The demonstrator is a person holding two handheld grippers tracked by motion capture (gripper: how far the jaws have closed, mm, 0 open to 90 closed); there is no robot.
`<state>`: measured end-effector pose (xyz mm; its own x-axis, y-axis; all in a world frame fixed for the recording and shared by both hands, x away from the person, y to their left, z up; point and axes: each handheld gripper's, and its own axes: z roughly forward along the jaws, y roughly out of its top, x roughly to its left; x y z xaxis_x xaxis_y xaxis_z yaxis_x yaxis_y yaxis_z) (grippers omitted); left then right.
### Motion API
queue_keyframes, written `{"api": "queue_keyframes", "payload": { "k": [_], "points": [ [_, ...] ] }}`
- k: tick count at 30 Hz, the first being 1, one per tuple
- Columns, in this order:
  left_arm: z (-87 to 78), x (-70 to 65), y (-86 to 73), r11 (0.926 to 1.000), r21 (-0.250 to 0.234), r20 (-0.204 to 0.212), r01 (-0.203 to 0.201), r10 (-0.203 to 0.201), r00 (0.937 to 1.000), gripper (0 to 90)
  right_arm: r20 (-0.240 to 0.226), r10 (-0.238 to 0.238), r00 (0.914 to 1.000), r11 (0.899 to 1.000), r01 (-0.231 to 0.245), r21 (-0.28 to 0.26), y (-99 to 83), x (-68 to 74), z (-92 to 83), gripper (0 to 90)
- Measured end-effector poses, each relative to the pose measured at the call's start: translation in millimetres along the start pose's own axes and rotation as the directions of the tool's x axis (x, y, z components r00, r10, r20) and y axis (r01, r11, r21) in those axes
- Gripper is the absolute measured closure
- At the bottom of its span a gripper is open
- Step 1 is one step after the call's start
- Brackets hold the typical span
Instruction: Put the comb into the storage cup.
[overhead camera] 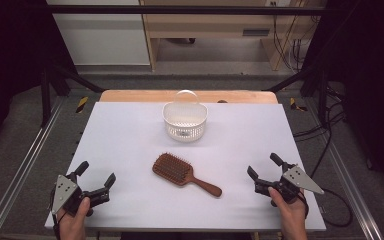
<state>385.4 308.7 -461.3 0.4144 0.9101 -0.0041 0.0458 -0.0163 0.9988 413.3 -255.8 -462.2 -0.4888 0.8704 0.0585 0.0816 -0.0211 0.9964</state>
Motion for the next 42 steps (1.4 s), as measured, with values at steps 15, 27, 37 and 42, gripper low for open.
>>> {"api": "queue_keyframes", "payload": {
  "k": [15, 27, 37, 42],
  "points": [
    [2.1, -3.4, -1.5, 0.9998, 0.018, 0.005, 0.002, -0.002, 1.0, 0.4, -0.059, -0.012, 0.9982, 0.973, 0.025, 0.228, 21.5, 17.4, 3.8, 7.2],
    [6.6, -8.9, -2.8, 0.999, 0.043, 0.027, -0.008, 0.007, 0.9996, 0.3, -0.219, -0.074, 0.973, 0.888, 0.164, 0.429, 16.4, 52.7, 16.6, 7.7],
    [7.2, -11.7, -1.1, 0.9986, 0.043, 0.034, -0.032, 0.03, 0.999, 0.4, -0.307, -0.109, 0.9455, 0.778, 0.274, 0.566, 16.1, 72.7, 36.1, 9.1],
    [5.5, -12.6, -0.2, 0.999, 0.038, 0.031, -0.026, 0.024, 0.9992, 0.4, -0.334, -0.107, 0.9366, 0.719, 0.305, 0.625, 18.9, 80.1, 50.9, 9.1]
  ]
}}
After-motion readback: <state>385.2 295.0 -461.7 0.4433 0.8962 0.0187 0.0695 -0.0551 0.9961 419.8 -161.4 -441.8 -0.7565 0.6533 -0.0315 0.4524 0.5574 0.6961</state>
